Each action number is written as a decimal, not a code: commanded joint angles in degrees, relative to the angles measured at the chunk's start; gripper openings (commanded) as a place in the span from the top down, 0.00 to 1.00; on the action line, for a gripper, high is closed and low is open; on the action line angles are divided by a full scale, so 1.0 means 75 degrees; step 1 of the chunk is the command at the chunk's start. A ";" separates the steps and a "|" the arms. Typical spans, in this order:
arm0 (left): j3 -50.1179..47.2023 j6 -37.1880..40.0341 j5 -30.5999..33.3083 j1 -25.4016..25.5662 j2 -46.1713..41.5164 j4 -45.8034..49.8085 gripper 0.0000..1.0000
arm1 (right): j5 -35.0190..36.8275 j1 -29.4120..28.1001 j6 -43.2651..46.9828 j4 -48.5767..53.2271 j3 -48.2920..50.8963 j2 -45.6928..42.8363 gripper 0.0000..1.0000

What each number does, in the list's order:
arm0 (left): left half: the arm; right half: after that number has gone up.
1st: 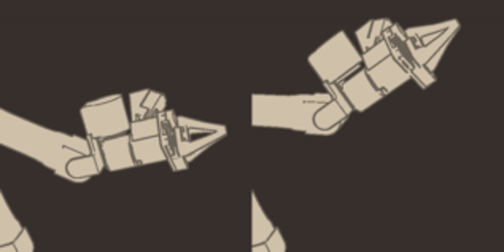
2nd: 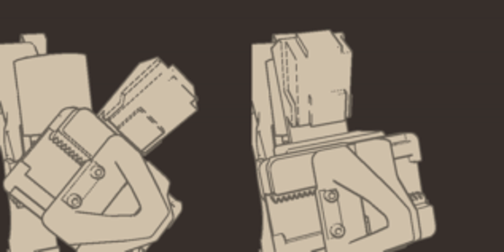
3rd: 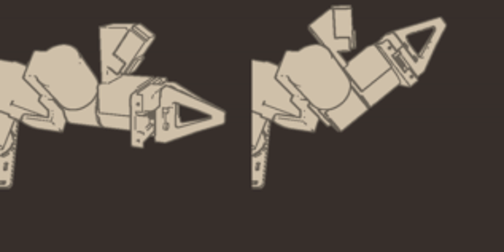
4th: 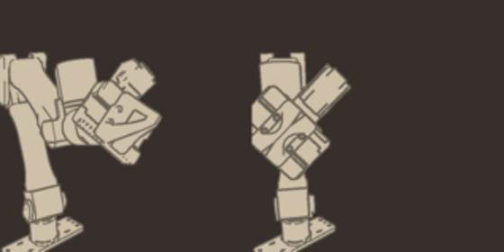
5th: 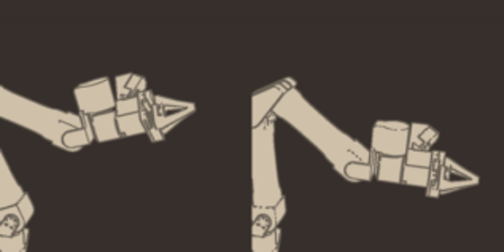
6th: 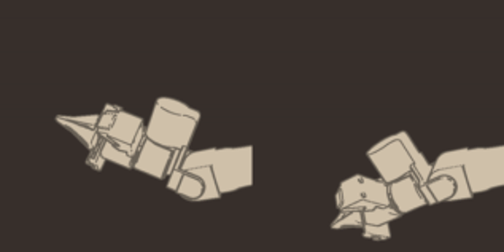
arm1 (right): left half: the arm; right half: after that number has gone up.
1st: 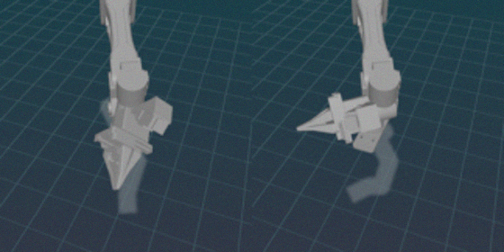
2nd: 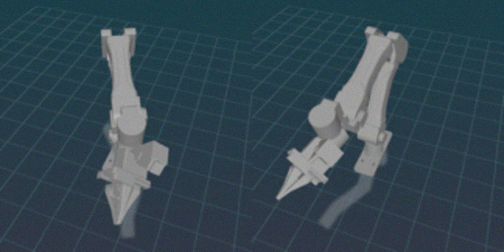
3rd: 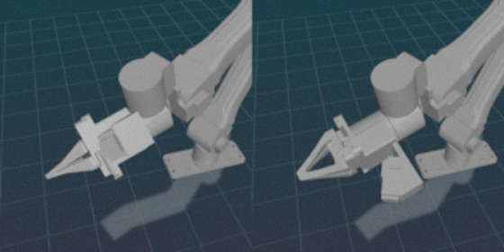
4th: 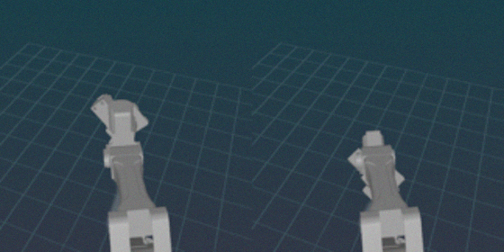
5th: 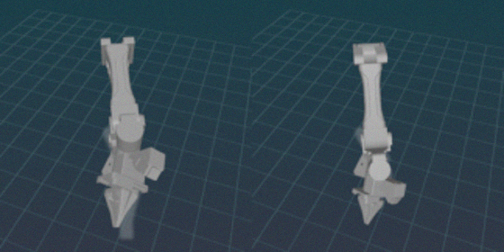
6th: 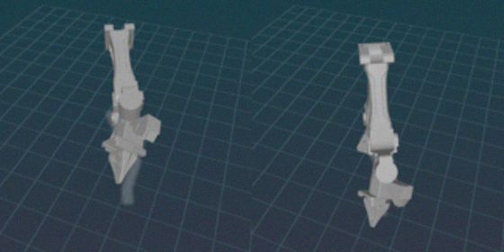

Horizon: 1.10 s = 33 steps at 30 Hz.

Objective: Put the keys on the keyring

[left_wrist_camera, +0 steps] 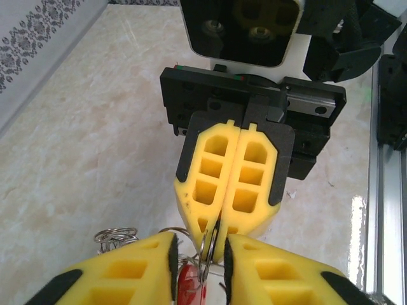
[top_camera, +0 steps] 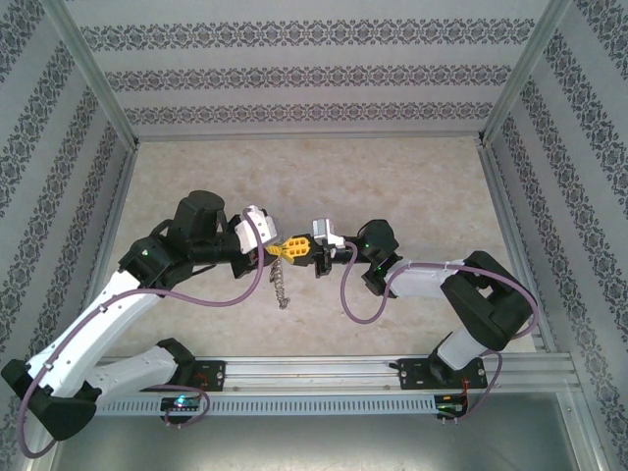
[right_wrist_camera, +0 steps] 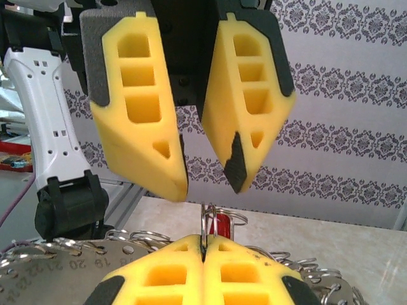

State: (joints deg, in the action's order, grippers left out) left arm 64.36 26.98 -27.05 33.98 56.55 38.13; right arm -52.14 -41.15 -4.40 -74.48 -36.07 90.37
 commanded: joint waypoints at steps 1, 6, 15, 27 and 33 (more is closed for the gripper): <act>-0.0119 0.0164 -0.0278 -0.0100 -0.0130 0.0317 0.78 | -0.0205 -0.0037 -0.0113 -0.0652 -0.0053 -0.0189 1.00; -0.0163 0.0310 -0.0546 -0.0124 0.0008 0.0371 0.93 | -0.0269 -0.0025 -0.0163 -0.0652 -0.0123 -0.0167 1.00; -0.0307 0.0346 -0.0613 -0.0180 0.0137 0.0344 0.91 | -0.0302 -0.0028 -0.0184 -0.0650 -0.0206 -0.0143 1.00; -0.0639 0.0212 -0.0860 -0.0697 -0.0182 0.0259 0.77 | -0.0469 -0.0019 -0.0073 -0.0651 -0.0229 -0.0189 1.00; -0.0944 -0.0111 -0.0989 -0.1060 -0.0692 -0.0171 0.77 | -0.0498 0.0000 -0.0062 -0.0652 -0.0217 -0.0167 1.00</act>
State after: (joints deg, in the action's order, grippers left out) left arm 58.00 27.81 -32.84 26.92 53.65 39.51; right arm -53.54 -41.12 -4.78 -74.48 -36.14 90.37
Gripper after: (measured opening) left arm 0.227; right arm 0.039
